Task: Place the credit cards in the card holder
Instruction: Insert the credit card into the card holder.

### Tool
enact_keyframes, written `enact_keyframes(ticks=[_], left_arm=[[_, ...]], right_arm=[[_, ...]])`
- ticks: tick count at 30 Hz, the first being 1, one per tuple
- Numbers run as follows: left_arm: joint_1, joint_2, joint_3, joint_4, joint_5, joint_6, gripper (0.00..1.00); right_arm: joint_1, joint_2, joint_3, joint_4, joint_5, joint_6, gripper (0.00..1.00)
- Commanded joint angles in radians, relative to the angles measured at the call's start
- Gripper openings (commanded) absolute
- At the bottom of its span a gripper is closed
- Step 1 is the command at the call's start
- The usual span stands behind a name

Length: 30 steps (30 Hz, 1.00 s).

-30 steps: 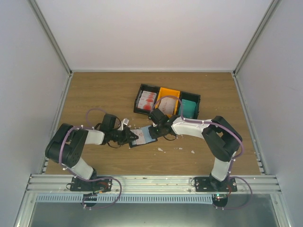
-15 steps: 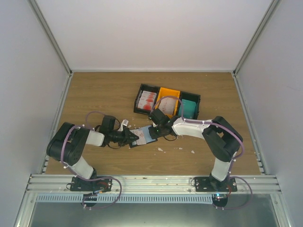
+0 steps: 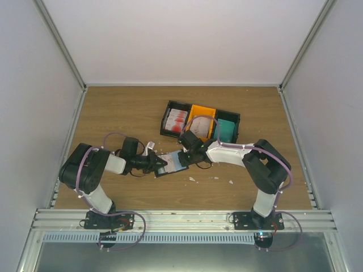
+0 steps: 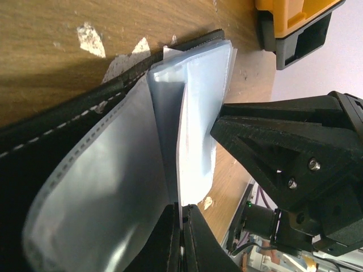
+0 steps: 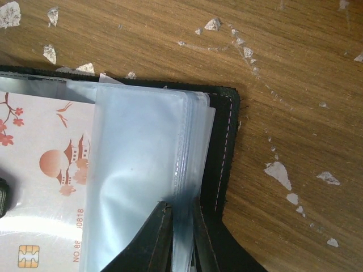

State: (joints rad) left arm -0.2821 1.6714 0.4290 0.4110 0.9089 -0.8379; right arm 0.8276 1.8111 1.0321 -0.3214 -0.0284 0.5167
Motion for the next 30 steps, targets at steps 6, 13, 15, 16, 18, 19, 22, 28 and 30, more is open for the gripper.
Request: enact_keyframes(ticks=[6, 13, 15, 16, 18, 19, 22, 28, 30], left_arm=[[0.006, 0.040, -0.011, 0.113, -0.027, -0.007, 0.01], [-0.010, 0.055, -0.049, 0.166, -0.022, -0.030, 0.01], [-0.020, 0.055, -0.046, 0.167, -0.030, -0.033, 0.01], [-0.026, 0.057, -0.043, 0.167, -0.034, -0.034, 0.02], [-0.038, 0.059, -0.037, 0.167, -0.040, -0.036, 0.02], [-0.044, 0.059, -0.033, 0.166, -0.043, -0.039, 0.02], [-0.065, 0.063, -0.025, 0.162, -0.059, -0.042, 0.02], [-0.082, 0.073, -0.008, 0.163, -0.094, -0.049, 0.03], [-0.092, 0.067, -0.006, 0.167, -0.109, -0.059, 0.03]], right_arm=[[0.011, 0.079, -0.055, -0.071, 0.032, 0.017, 0.13], [0.012, 0.078, -0.060, -0.064, 0.032, 0.021, 0.13], [0.011, 0.077, -0.061, -0.062, 0.032, 0.022, 0.13], [0.011, 0.077, -0.062, -0.061, 0.032, 0.022, 0.13], [0.011, 0.076, -0.064, -0.059, 0.033, 0.024, 0.13], [0.011, 0.076, -0.065, -0.057, 0.032, 0.024, 0.13], [0.011, 0.074, -0.067, -0.052, 0.032, 0.025, 0.13], [0.011, 0.070, -0.072, -0.037, 0.012, 0.025, 0.12], [0.011, 0.066, -0.075, -0.031, 0.011, 0.025, 0.12]])
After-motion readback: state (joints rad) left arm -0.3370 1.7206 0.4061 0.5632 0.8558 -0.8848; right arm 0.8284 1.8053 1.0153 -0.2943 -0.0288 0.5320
